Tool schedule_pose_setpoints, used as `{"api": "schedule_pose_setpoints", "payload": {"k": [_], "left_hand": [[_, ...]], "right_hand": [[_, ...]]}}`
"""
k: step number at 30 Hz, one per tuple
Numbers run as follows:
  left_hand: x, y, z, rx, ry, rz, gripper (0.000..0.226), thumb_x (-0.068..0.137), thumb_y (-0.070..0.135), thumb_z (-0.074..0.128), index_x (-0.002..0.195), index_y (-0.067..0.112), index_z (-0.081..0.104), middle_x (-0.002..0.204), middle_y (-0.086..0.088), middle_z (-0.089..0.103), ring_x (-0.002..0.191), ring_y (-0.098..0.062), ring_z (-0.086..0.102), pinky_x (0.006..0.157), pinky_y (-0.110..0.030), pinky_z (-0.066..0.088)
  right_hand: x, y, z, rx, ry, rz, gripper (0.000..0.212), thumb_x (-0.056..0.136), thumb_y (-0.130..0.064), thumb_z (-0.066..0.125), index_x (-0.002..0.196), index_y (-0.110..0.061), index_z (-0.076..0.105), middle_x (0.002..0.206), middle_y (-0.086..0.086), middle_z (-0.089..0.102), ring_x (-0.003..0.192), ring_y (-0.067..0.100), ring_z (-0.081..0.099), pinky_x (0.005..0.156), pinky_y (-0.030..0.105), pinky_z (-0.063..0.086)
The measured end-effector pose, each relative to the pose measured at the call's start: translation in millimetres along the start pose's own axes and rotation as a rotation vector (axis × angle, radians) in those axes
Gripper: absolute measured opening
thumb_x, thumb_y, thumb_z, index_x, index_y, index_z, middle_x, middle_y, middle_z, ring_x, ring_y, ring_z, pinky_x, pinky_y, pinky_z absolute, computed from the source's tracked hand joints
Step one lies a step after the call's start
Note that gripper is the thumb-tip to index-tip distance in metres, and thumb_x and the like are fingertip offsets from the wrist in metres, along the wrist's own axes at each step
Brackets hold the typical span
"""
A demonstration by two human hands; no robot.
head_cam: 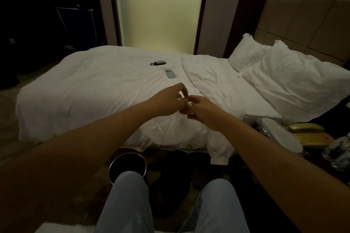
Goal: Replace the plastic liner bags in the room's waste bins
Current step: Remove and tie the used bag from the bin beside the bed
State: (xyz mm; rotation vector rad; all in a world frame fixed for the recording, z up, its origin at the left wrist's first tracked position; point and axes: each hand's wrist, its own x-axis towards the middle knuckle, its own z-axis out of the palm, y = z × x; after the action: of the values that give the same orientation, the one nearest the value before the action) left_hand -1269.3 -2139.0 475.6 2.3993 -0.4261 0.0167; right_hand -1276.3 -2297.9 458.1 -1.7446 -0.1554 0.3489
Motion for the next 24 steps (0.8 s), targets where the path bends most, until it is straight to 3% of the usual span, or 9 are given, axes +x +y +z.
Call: {"api": "schedule_pose_setpoints", "payload": {"k": [3, 6, 9, 12, 14, 17, 19, 24], "left_hand": [[0, -3, -7, -0.25, 0.022, -0.046, 0.018, 0.094, 0.025, 0.064, 0.111, 0.024, 0.057, 0.081, -0.002, 0.071, 0.073, -0.013, 0.064, 0.064, -0.025, 0.049], [-2, -9, -13, -0.46, 0.013, -0.057, 0.025, 0.09, 0.019, 0.067, 0.114, 0.025, 0.059, 0.079, -0.006, 0.069, 0.074, -0.014, 0.063, 0.072, -0.031, 0.054], [-5, -11, -14, -0.58, 0.018, -0.054, 0.033, 0.093, 0.033, 0.068, 0.124, 0.025, 0.057, 0.096, -0.006, 0.071, 0.087, -0.016, 0.068, 0.084, -0.034, 0.059], [-4, -16, -14, -0.774, 0.069, -0.136, 0.048, 0.095, 0.055, 0.055, 0.131, 0.022, 0.054, 0.119, -0.007, 0.065, 0.106, -0.022, 0.067, 0.094, -0.04, 0.058], [-2, -20, -14, -0.892, 0.102, -0.198, 0.043, 0.099, 0.052, 0.051, 0.126, 0.019, 0.058, 0.12, -0.007, 0.066, 0.11, -0.022, 0.066, 0.098, -0.041, 0.055], [-2, -28, -6, -0.568, 0.077, -0.135, 0.021, 0.1, 0.028, 0.057, 0.118, 0.019, 0.064, 0.116, -0.001, 0.068, 0.107, -0.015, 0.064, 0.101, -0.036, 0.051], [-3, -30, 0, -0.377, 0.003, -0.091, 0.021, 0.098, 0.024, 0.061, 0.118, 0.019, 0.067, 0.115, 0.0, 0.068, 0.106, -0.014, 0.062, 0.098, -0.031, 0.048], [-6, -30, 2, -0.404, -0.128, -0.094, 0.021, 0.098, 0.024, 0.06, 0.114, 0.019, 0.073, 0.106, -0.001, 0.073, 0.102, -0.02, 0.068, 0.093, -0.033, 0.053]], "right_hand": [[1, 0, 0, -0.081, 0.039, -0.078, 0.022, 0.087, -0.013, 0.076, 0.105, -0.02, 0.067, 0.109, 0.005, 0.065, 0.101, 0.017, 0.068, 0.079, 0.022, 0.058], [2, 2, -1, -0.16, 0.082, -0.123, 0.018, 0.086, -0.02, 0.077, 0.103, -0.017, 0.07, 0.106, 0.006, 0.065, 0.098, 0.017, 0.068, 0.081, 0.025, 0.06], [2, 4, -2, -0.191, 0.097, -0.142, 0.022, 0.088, -0.024, 0.076, 0.105, -0.012, 0.071, 0.1, 0.008, 0.067, 0.089, 0.015, 0.069, 0.081, 0.027, 0.061], [0, 3, -6, -0.175, 0.095, -0.116, 0.026, 0.089, -0.023, 0.075, 0.107, -0.005, 0.071, 0.098, 0.013, 0.071, 0.086, 0.016, 0.07, 0.08, 0.027, 0.061], [-2, 2, -8, -0.17, 0.081, -0.093, 0.024, 0.089, -0.02, 0.075, 0.107, -0.005, 0.072, 0.101, 0.014, 0.072, 0.086, 0.017, 0.071, 0.079, 0.027, 0.061], [-4, -2, -10, -0.119, 0.041, -0.078, 0.02, 0.089, -0.01, 0.073, 0.109, -0.006, 0.072, 0.107, 0.019, 0.072, 0.087, 0.02, 0.071, 0.083, 0.032, 0.061], [-6, -6, -10, -0.079, 0.009, -0.087, 0.019, 0.089, -0.003, 0.07, 0.108, -0.005, 0.072, 0.106, 0.02, 0.071, 0.085, 0.021, 0.07, 0.084, 0.035, 0.061], [-9, -18, -10, -0.086, -0.008, -0.092, 0.022, 0.085, 0.005, 0.069, 0.106, -0.002, 0.07, 0.098, 0.02, 0.069, 0.082, 0.023, 0.069, 0.081, 0.035, 0.061]]}}
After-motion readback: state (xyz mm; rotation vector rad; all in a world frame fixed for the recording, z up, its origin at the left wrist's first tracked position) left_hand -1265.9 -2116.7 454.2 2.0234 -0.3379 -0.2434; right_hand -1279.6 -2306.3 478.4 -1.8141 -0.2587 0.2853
